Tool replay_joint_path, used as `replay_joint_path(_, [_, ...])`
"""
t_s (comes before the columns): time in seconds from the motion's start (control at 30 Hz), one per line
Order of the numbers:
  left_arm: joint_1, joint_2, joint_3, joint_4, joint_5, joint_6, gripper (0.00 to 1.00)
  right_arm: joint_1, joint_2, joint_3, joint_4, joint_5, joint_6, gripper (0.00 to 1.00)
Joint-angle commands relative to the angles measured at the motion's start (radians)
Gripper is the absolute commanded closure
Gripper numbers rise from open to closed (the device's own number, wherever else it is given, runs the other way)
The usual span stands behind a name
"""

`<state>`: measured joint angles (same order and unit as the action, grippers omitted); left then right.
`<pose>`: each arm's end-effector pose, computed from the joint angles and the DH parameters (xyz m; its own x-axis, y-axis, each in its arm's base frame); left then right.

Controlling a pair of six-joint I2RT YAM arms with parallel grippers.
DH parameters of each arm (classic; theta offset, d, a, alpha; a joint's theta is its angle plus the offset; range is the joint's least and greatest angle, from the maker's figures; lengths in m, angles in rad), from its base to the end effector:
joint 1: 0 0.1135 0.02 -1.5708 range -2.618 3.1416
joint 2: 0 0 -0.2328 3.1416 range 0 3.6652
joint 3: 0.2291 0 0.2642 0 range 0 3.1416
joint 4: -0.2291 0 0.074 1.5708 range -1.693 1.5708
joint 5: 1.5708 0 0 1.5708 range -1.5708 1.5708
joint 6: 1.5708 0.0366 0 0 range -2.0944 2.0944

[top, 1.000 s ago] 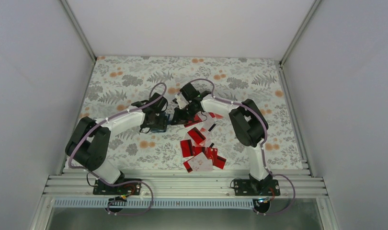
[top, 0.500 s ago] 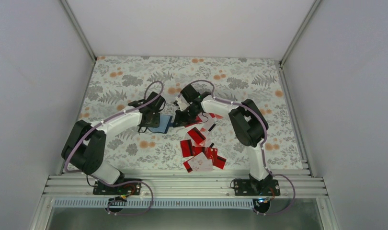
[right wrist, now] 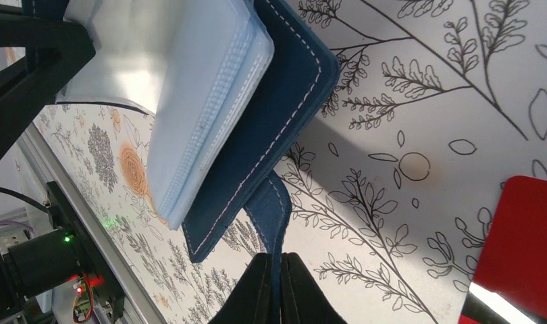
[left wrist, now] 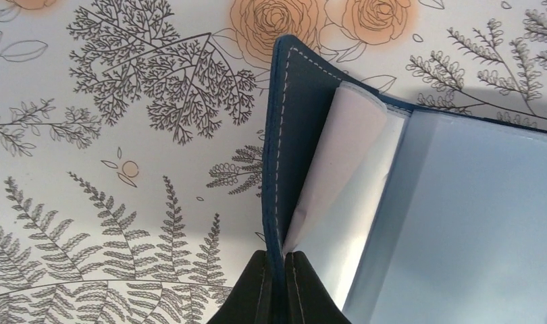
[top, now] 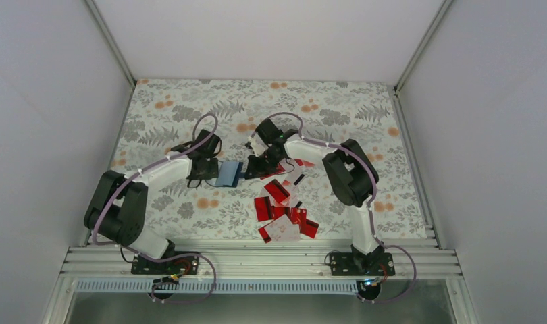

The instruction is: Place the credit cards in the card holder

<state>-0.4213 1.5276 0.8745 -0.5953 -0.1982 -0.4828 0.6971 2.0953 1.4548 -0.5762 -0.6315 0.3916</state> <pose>0.2635 -0.1102 0.1332 -0.9263 -0.0837 -0.3673 -0.0971 0.9951 0.0183 0.3040 0.2828 0.1122 -0.9224 -0.3705 -0.1092 -0.3495 0.6804 0.6441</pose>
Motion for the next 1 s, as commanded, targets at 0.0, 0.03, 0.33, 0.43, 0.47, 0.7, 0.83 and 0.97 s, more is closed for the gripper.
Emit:
replay_joint_path(0.0, [0.013,-0.034,-0.047,0.033,0.087,-0.013,0.98,-0.013,-0.002,0.008,-0.017,0.006,-0.020,0.96])
replay_joint_path(0.03, [0.013,-0.041,-0.052,0.035,0.098,-0.019,0.98,-0.014,0.004,0.016,-0.016,0.005,-0.021,0.96])
replay_joint_path(0.33, [0.012,-0.109,-0.090,-0.018,0.131,-0.176,0.97,-0.029,0.013,0.137,-0.037,-0.124,-0.041,0.67])
replay_joint_path(0.43, [0.010,-0.138,-0.091,-0.051,0.127,-0.216,0.98,-0.039,-0.002,0.165,-0.078,-0.087,-0.059,0.59])
replay_joint_path(0.47, [0.010,-0.147,-0.088,-0.062,0.123,-0.226,0.98,-0.043,-0.011,0.162,-0.088,-0.083,-0.069,0.58])
replay_joint_path(0.7, [0.003,-0.197,-0.069,-0.121,0.102,-0.296,0.98,-0.048,-0.131,0.076,-0.042,-0.175,-0.075,0.51])
replay_joint_path(0.83, [0.003,-0.220,-0.095,-0.083,0.136,-0.349,0.98,-0.027,-0.144,0.055,0.056,-0.331,-0.002,0.50])
replay_joint_path(0.97, [0.003,-0.228,-0.128,-0.043,0.182,-0.397,0.98,0.030,-0.093,0.100,0.094,-0.335,0.055,0.51])
